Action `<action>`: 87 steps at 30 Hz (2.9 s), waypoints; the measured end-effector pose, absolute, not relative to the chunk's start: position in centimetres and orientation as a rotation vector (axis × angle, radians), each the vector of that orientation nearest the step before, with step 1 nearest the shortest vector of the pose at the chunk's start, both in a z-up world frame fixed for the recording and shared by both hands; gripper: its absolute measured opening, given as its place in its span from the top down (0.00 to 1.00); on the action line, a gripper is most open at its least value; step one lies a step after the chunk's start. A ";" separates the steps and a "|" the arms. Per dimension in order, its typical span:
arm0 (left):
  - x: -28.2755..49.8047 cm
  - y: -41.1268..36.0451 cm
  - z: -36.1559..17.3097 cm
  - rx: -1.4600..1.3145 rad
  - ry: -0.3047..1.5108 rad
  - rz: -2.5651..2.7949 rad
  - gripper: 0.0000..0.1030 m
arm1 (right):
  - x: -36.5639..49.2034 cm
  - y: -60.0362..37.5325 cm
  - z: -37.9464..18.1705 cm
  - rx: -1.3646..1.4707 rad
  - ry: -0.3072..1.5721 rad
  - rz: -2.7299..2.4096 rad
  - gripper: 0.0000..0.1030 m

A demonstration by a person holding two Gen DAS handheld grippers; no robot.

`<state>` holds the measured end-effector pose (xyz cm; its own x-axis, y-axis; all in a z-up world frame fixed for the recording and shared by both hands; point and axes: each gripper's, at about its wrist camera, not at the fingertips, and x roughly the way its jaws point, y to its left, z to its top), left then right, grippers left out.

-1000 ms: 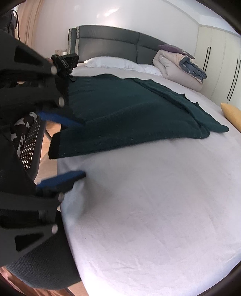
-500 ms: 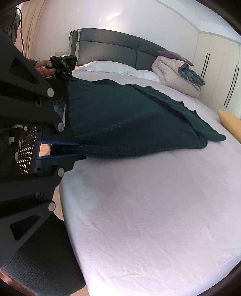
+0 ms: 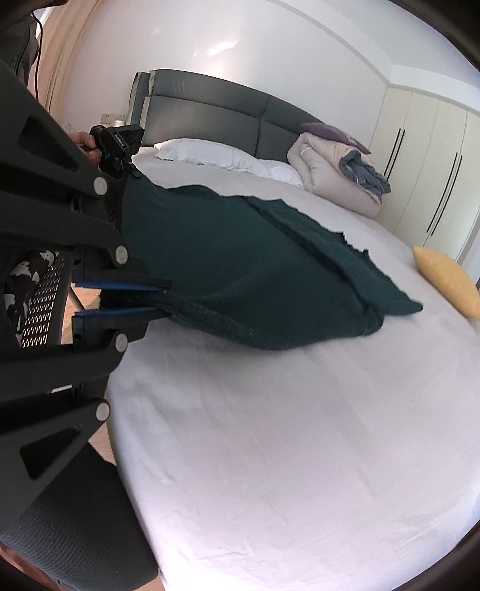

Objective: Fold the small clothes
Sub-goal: 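Lift the hem with both grippers and fold it toward the collar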

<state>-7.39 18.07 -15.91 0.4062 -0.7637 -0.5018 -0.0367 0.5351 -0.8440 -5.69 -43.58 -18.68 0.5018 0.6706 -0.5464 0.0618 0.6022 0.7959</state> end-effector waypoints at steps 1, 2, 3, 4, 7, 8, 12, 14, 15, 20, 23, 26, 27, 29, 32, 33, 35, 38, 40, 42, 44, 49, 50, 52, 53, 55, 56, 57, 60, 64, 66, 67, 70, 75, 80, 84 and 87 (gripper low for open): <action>-7.3 18.1 -15.7 -0.912 1.061 -0.552 0.94 | -5.6 -43.5 -18.3 0.862 0.985 0.432 0.92; -7.3 18.1 -15.3 -0.913 1.052 -0.556 0.94 | -5.6 -43.4 -18.0 0.860 0.975 0.435 0.92; -7.1 18.1 -15.0 -0.913 1.045 -0.560 0.94 | -5.6 -43.4 -17.6 0.860 0.957 0.439 0.92; -7.0 18.0 -14.7 -0.915 1.039 -0.563 0.94 | -5.5 -43.3 -17.3 0.861 0.943 0.439 0.92; -6.6 18.0 -13.7 -0.926 1.012 -0.575 0.94 | -5.4 -43.3 -16.6 0.868 0.908 0.442 0.92; -6.4 18.0 -13.3 -0.928 1.003 -0.578 0.94 | -5.2 -43.3 -16.3 0.870 0.898 0.443 0.92; -5.4 17.9 -11.8 -0.922 0.973 -0.592 0.94 | -4.5 -42.8 -15.1 0.884 0.857 0.462 0.92; -4.8 18.0 -11.0 -0.916 0.957 -0.600 0.94 | -3.9 -42.8 -14.6 0.897 0.839 0.474 0.92; -4.5 18.0 -10.6 -0.912 0.950 -0.601 0.94 | -3.5 -42.8 -14.3 0.911 0.827 0.480 0.92; -2.5 18.6 -8.9 -0.905 0.908 -0.599 0.94 | -1.2 -43.5 -12.9 0.931 0.784 0.484 0.92; -0.7 18.8 -7.8 -0.900 0.886 -0.599 0.94 | 0.5 -43.6 -12.1 0.933 0.765 0.484 0.92; 1.5 19.0 -6.9 -0.902 0.870 -0.593 0.94 | 2.7 -43.4 -11.4 0.925 0.760 0.486 0.92; 2.2 19.0 -6.7 -0.899 0.867 -0.591 0.94 | 3.2 -43.3 -11.3 0.923 0.759 0.486 0.92; 3.8 18.9 -6.1 -0.888 0.865 -0.585 0.94 | 4.9 -43.2 -11.0 0.920 0.758 0.482 0.92; 6.2 18.7 -5.3 -0.878 0.861 -0.579 0.94 | 7.4 -43.3 -10.9 0.925 0.755 0.475 0.92; 7.0 18.6 -5.0 -0.875 0.858 -0.578 0.94 | 8.3 -43.3 -10.8 0.924 0.754 0.471 0.92; 8.9 18.4 -4.6 -0.873 0.852 -0.575 0.94 | 9.7 -43.3 -10.8 0.929 0.756 0.463 0.92; 11.9 18.2 -4.4 -0.882 0.846 -0.563 0.94 | 12.3 -43.4 -10.9 0.939 0.755 0.452 0.92; 14.0 18.1 -4.3 -0.889 0.845 -0.555 0.94 | 14.1 -43.3 -11.0 0.941 0.758 0.442 0.92; 16.2 18.0 -4.4 -0.896 0.847 -0.546 0.94 | 15.7 -43.2 -11.2 0.943 0.760 0.436 0.92; 18.4 17.9 -4.5 -0.897 0.853 -0.533 0.94 | 17.7 -43.3 -11.5 0.944 0.763 0.423 0.92; 23.5 17.4 -5.3 -0.892 0.868 -0.500 0.94 | 21.8 -43.9 -12.7 0.963 0.762 0.383 0.92; 24.5 17.2 -5.6 -0.888 0.871 -0.494 0.94 | 22.5 -44.0 -12.9 0.960 0.764 0.373 0.92; 26.3 17.0 -6.0 -0.882 0.876 -0.483 0.94 | 23.9 -44.0 -13.1 0.942 0.770 0.351 0.92; 27.2 16.9 -6.2 -0.882 0.880 -0.477 0.94 | 24.7 -43.9 -13.2 0.925 0.772 0.341 0.92; 28.6 16.8 -6.7 -0.883 0.883 -0.466 0.94 | 26.1 -43.7 -13.3 0.886 0.768 0.327 0.92; 29.3 16.8 -7.0 -0.884 0.884 -0.461 0.94 | 26.5 -43.7 -13.4 0.879 0.767 0.327 0.92; 30.1 16.8 -7.3 -0.885 0.886 -0.454 0.94 | 27.3 -43.6 -13.6 0.871 0.771 0.324 0.92; 31.8 16.8 -8.2 -0.884 0.892 -0.437 0.94 | 28.6 -43.4 -14.3 0.858 0.783 0.312 0.92; 33.6 16.8 -9.2 -0.889 0.899 -0.415 0.94 | 30.2 -43.7 -15.3 0.868 0.787 0.294 0.92; 34.6 16.6 -9.8 -0.888 0.904 -0.409 0.94 | 30.8 -44.1 -15.8 0.882 0.787 0.282 0.92; 35.1 16.6 -10.0 -0.886 0.906 -0.408 0.94 | 31.0 -44.2 -16.1 0.885 0.790 0.277 0.92; 36.6 16.1 -10.6 -0.885 0.914 -0.396 0.94 | 31.6 -44.7 -16.7 0.893 0.798 0.255 0.92; 38.8 15.7 -12.5 -0.882 0.951 -0.354 0.94 | 32.9 -45.2 -17.4 0.901 0.811 0.236 0.92; 41.5 15.5 -14.8 -0.888 0.984 -0.275 0.94 | 34.1 -45.5 -18.7 0.910 0.841 0.211 0.92; 43.2 14.6 -15.6 -0.854 1.010 -0.259 0.93 | 34.4 -45.6 -19.6 0.915 0.859 0.197 0.92; 44.2 14.7 -16.7 -0.863 1.036 -0.254 0.92 | 34.5 -45.8 -20.1 0.933 0.858 0.198 0.90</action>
<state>44.20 14.68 -16.73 0.5151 -0.5622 -0.6470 -0.1998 0.6553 -0.7285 34.45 -45.79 -20.13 0.6627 0.4960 -0.5611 0.2008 0.6041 0.7712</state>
